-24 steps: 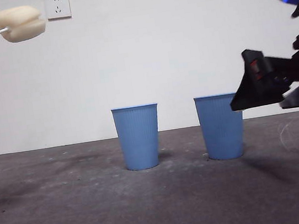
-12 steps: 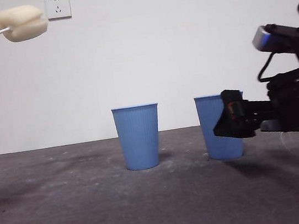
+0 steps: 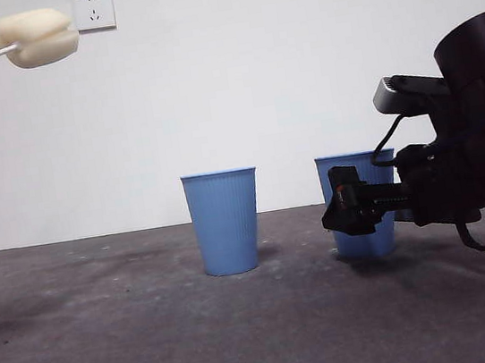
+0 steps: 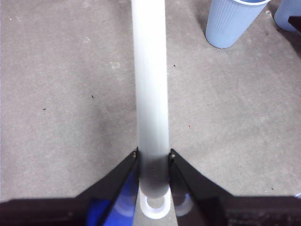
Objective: Pick up the cup brush,pick up the cup,insert the brush into the cup,clean the cup,put the cup brush back,put the cup back to the fixed position on the table
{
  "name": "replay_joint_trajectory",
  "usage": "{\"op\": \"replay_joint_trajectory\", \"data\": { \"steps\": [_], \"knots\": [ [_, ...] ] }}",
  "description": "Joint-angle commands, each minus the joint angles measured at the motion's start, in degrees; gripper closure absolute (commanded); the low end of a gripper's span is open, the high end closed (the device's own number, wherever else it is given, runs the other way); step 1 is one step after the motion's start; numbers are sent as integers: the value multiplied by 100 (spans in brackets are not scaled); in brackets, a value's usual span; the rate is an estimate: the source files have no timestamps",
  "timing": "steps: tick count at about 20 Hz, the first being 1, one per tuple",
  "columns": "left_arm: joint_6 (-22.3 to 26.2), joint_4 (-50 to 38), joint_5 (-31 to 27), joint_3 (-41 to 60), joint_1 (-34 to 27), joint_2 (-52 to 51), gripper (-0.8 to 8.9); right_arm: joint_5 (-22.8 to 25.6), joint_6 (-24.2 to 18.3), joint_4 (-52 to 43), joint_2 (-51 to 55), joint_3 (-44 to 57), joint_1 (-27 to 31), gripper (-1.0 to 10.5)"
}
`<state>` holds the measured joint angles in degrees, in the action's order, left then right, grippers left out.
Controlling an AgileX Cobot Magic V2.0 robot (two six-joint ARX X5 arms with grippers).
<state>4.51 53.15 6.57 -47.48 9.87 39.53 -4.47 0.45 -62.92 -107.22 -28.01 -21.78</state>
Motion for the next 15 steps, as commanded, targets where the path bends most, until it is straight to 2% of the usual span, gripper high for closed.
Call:
{"op": "replay_joint_trajectory", "data": {
  "steps": [1,3,6,8,11,15],
  "knots": [
    [66,-48,4,2,-13,-15,821,22,-2,-50,-96,-116,7,360],
    [66,-48,4,4,-13,-15,821,66,-35,-39,-105,-170,9,462],
    [66,-50,4,4,-13,-15,821,87,-46,17,-107,-175,7,506],
    [66,-50,4,2,-13,-15,821,107,-79,55,-107,-175,9,664],
    [66,-46,4,4,-13,-15,821,105,-92,127,-107,-175,9,747],
    [74,-42,4,4,-13,-15,821,81,-245,234,-107,-175,9,962]
  ]
}}
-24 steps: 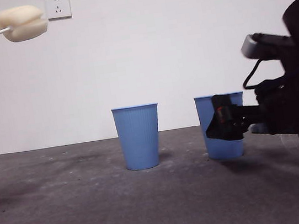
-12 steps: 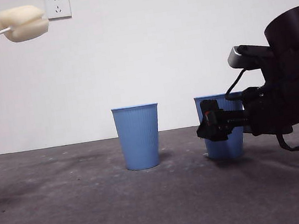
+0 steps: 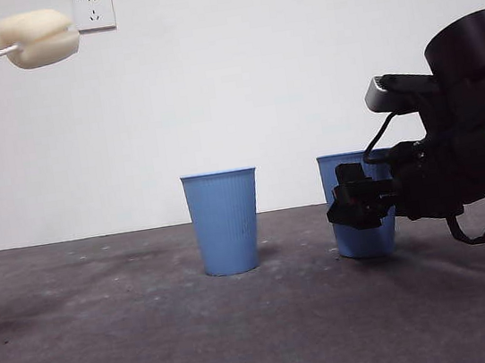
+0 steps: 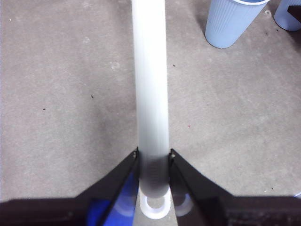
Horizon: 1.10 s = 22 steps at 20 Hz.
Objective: Pick up the cup brush,pick up the cup,insert the brush into the cup,clean the cup,put the cup brush back,put the cup back to the fixed position on the table
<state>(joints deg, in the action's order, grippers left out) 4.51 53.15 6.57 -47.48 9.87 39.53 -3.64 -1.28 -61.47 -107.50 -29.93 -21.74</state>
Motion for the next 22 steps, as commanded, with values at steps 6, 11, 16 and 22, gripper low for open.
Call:
{"op": "replay_joint_trajectory", "data": {
  "steps": [6,11,16,22],
  "knots": [
    [437,4,-20,4,103,35,821,-448,-90,992,492,20,-11,959],
    [695,109,-192,2,590,385,821,-470,-686,4120,2487,-133,-48,959],
    [1147,595,-804,2,1196,546,821,-444,-1449,7801,3805,-935,-249,959],
    [2238,1113,-1180,2,2116,549,822,531,-1945,10596,3818,-1884,-1176,960]
  ]
}}
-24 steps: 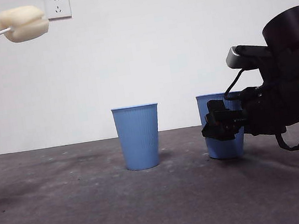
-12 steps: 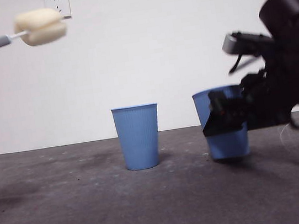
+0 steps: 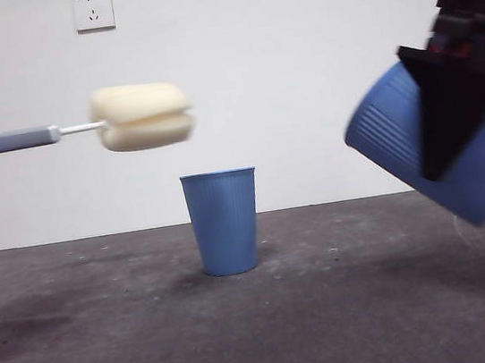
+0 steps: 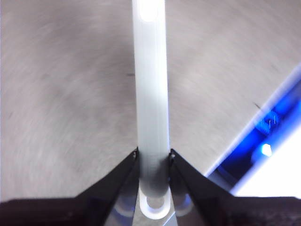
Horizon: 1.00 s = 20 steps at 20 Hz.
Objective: Pick up the cup brush,pick up the cup,insert the brush into the cup,clean the cup,put the cup brush back,put the cup back to the fixed position on the table
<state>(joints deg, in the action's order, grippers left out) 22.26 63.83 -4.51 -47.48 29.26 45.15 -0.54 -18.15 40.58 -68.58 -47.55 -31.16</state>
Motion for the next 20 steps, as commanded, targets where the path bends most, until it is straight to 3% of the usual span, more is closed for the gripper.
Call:
{"op": "replay_joint_trajectory", "data": {
  "steps": [1,4,8,12,20],
  "knots": [
    [546,76,-168,2,297,-13,822,402,-323,588,-109,-205,-382,960],
    [713,114,-197,2,616,92,822,632,-584,979,-291,-439,-741,960],
    [807,101,-321,2,1043,376,822,1401,-1051,1491,-780,-603,-1217,960],
    [824,-9,-321,2,1384,710,822,1810,-1141,1478,-1213,-789,-1685,960],
    [800,-376,-323,2,1657,1139,822,2114,-1506,1912,-1550,-1246,-2205,960]
  ]
}}
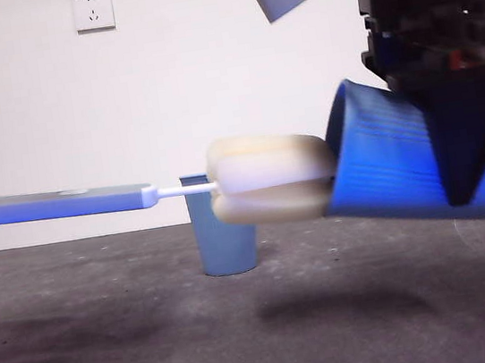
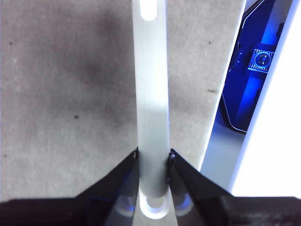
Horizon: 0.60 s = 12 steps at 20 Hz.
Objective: Pick up the cup brush,pick up the cup,insert the brush into the cup,clean the cup,put the cup brush back,put the cup back to the fixed position on the table
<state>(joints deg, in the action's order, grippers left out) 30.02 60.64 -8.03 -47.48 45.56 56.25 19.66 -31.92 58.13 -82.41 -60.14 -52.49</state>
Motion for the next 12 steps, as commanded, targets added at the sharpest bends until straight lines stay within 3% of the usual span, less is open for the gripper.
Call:
{"op": "replay_joint_trajectory", "data": {
  "steps": [1,12],
  "knots": [
    [26,-72,31,2,28,28,822,201,-133,238,-280,13,-120,960],
    [0,-498,260,2,442,529,822,297,-262,-184,-787,-85,-568,960]
  ]
}}
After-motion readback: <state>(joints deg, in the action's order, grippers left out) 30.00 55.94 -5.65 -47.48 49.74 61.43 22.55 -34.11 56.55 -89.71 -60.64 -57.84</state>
